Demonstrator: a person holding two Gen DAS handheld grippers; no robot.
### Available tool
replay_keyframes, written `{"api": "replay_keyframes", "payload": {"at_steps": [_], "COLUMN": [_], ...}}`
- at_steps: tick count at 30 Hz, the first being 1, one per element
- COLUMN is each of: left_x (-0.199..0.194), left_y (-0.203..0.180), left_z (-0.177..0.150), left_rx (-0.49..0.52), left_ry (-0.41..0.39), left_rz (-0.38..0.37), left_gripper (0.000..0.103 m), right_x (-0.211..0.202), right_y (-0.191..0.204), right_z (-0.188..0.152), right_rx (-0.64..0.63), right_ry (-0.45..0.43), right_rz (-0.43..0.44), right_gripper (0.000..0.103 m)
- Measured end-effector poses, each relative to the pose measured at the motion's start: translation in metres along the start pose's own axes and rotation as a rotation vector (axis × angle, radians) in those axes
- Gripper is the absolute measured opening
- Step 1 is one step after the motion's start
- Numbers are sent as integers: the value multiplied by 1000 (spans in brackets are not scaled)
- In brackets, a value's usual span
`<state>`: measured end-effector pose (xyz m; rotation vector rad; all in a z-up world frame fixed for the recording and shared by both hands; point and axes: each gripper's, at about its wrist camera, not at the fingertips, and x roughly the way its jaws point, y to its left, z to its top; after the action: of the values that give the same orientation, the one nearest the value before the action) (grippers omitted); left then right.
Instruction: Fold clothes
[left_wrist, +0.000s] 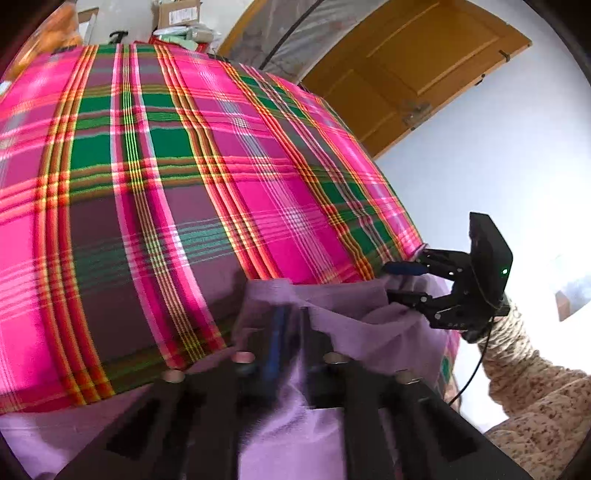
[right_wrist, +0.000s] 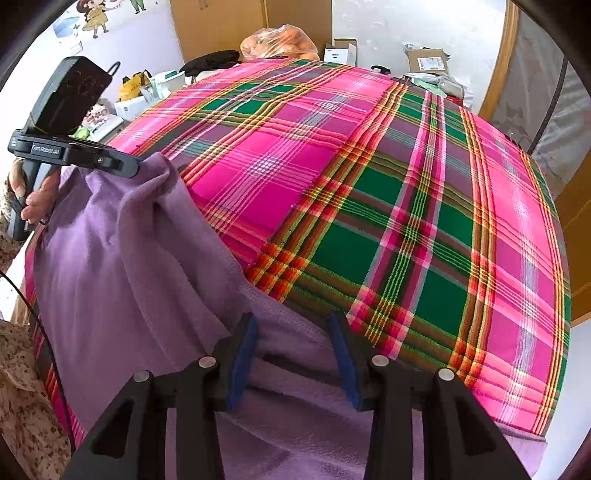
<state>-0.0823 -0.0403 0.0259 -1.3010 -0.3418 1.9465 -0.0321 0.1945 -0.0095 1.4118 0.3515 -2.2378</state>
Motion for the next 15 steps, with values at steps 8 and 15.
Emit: {"api": "replay_keyframes", "payload": {"at_steps": [8, 15], "left_x": [-27, -13], "left_y": [6, 27], "left_z": [2, 2], "left_rx": [-18, -93], "left_ry": [-140, -128], "left_rz": [34, 70], "left_gripper": [3, 3], "right_x": [-9, 4], "right_y": [-5, -20], "right_z": [3, 8], "right_rx": [51, 134], "right_ry": [-61, -79], "right_rz": [-41, -66], "right_gripper": [6, 6]}}
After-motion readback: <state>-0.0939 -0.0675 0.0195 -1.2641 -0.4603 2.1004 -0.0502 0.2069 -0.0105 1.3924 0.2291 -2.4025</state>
